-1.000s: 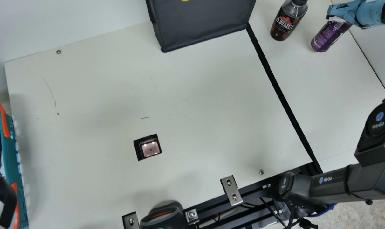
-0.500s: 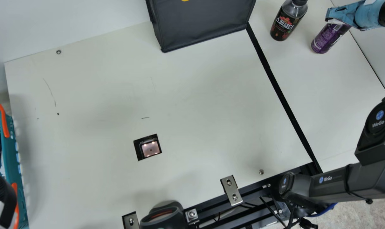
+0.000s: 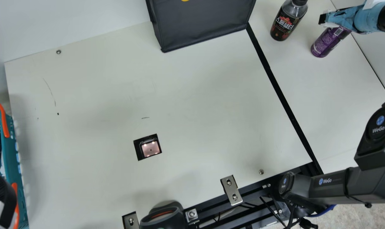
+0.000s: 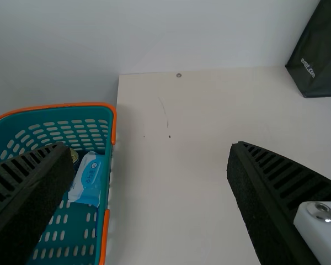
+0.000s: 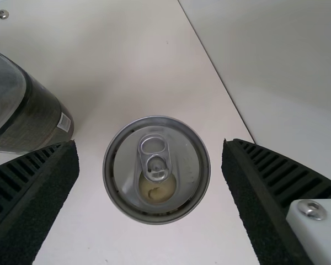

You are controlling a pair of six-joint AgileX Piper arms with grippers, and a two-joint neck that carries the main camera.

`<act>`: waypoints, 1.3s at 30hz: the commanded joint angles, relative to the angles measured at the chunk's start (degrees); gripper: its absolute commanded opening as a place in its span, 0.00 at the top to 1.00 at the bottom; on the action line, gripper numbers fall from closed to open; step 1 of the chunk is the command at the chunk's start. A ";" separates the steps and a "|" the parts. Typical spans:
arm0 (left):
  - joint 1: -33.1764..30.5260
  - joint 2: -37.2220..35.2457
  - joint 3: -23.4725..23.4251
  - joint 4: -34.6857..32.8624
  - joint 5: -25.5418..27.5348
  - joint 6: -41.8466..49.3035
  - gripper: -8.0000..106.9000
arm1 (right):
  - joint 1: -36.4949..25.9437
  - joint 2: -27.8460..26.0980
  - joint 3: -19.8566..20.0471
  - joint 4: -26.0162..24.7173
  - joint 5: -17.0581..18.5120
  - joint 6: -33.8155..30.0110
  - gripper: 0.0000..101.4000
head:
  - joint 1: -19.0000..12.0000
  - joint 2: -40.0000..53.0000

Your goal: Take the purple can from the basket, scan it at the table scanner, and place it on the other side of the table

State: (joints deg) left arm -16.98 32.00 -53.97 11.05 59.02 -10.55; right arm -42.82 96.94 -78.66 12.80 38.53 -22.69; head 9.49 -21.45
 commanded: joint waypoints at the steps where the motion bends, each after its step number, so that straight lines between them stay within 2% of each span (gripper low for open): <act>1: 0.00 0.00 0.00 0.00 0.00 0.00 0.15 | 0.21 -0.44 0.19 -0.29 -0.44 0.21 0.06 | -1.57 -0.13; 14: 0.00 0.00 0.00 0.00 0.00 0.00 0.15 | 2.70 -8.48 2.40 -4.91 -0.97 5.25 0.06 | -1.57 -0.13; 21: 0.00 0.00 0.00 0.00 0.00 0.00 0.15 | 4.99 -14.97 4.51 -8.97 0.54 10.36 0.06 | -1.57 -0.13; 26: 0.00 0.00 0.00 0.00 0.00 0.00 0.15 | 7.02 -20.50 6.74 -11.56 2.95 14.30 0.06 | -1.57 -0.13; 27: 0.00 0.00 0.00 0.00 0.00 0.00 0.15 | 6.64 -18.58 6.30 -11.01 2.36 13.30 0.06 | -1.57 -0.13; 29: 0.00 0.00 0.00 0.00 0.00 0.00 0.15 | 7.03 -20.24 6.74 -11.54 3.67 14.35 0.06 | -1.57 -0.13; 32: 0.00 0.00 0.00 0.00 0.00 0.00 0.15 | 7.05 -20.84 6.74 -11.36 2.92 14.48 0.06 | -1.57 -0.13; 39: 7.01 5.16 -6.83 -5.72 4.78 4.81 0.15 | 14.06 -27.28 7.16 -11.84 8.79 16.06 0.06 | -1.57 9.22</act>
State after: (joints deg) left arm -11.83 36.13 -59.02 6.72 62.80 -6.80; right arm -30.56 71.01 -71.61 1.21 45.67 -6.80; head 9.49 -16.08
